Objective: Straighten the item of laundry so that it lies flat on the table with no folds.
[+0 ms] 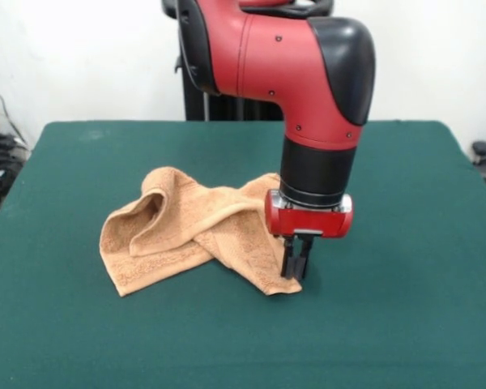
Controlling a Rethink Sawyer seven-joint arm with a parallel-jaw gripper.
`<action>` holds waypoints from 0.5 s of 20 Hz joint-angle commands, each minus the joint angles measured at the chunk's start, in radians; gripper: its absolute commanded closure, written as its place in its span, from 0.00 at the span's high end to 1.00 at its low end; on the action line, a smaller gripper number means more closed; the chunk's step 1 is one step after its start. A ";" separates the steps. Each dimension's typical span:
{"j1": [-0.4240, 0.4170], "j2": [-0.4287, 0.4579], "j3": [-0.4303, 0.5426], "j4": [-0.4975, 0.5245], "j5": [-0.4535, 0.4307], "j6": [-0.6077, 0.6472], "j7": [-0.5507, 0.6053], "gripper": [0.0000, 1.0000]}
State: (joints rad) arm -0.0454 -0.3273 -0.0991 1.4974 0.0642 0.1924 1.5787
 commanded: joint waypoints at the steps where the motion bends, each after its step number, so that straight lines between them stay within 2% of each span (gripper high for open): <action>1: -0.023 -0.002 0.130 0.115 -0.028 -0.033 0.151 0.00; 10: -0.034 -0.121 0.131 0.190 -0.022 0.069 0.127 0.00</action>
State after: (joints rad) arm -0.0707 -0.3920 -0.0920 1.5547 0.0641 0.1922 1.5787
